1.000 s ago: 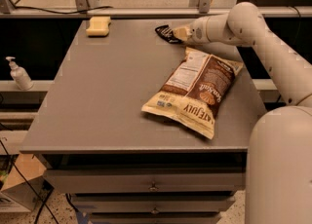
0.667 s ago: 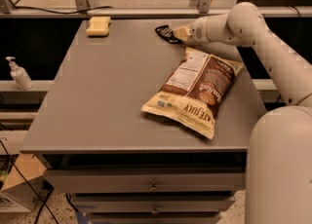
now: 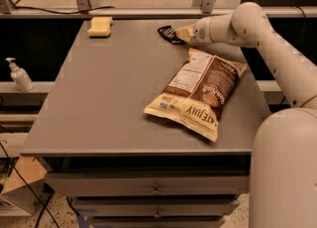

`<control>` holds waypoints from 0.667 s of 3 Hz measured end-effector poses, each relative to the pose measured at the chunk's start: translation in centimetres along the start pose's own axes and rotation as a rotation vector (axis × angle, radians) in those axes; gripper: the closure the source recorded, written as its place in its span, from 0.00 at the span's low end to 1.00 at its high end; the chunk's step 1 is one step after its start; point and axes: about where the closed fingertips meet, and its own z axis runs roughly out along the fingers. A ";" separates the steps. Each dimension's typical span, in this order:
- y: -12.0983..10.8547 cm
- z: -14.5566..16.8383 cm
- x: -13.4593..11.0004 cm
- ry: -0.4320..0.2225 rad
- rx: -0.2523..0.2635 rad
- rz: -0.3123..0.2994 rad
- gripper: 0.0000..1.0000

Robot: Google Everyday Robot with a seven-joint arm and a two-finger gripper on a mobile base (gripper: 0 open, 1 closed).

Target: Move rxbar chocolate near sponge

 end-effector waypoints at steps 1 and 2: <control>0.0 0.0 0.0 0.000 0.000 0.000 1.00; 0.0 0.0 0.0 0.000 0.000 0.000 1.00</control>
Offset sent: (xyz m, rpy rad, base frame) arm -0.0356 0.0809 0.0828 -0.0329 -0.2355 0.2200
